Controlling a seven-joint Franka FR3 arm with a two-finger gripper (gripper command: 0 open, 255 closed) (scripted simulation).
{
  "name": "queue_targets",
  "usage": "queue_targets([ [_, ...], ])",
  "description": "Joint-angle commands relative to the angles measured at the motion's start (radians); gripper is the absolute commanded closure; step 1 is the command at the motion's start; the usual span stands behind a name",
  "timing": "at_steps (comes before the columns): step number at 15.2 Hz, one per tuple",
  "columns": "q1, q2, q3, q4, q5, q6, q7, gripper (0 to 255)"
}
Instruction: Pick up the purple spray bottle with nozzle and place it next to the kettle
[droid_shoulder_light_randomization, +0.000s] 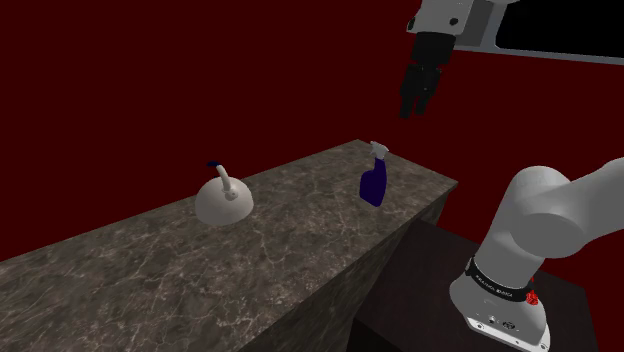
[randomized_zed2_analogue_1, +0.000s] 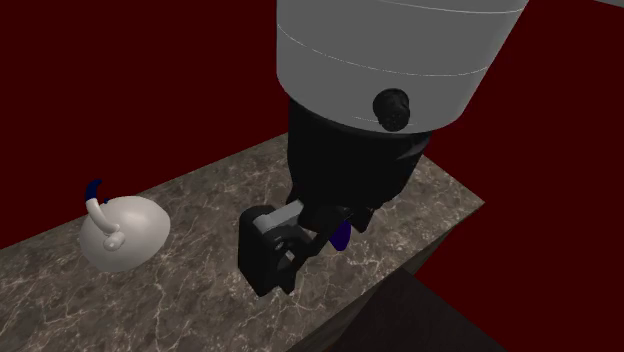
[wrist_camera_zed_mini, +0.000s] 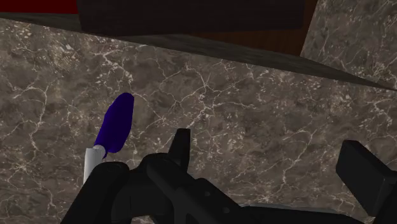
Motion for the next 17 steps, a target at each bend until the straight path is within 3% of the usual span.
queue_targets([
  [1, 0.000, 0.000, 0.000, 0.000, 0.000, 0.000, 0.000, 0],
  [9, -0.049, 0.110, -0.088, -0.099, -0.101, 0.207, -0.108, 0],
  [17, -0.094, 0.294, -0.183, -0.122, -0.180, 0.424, -0.202, 0],
])
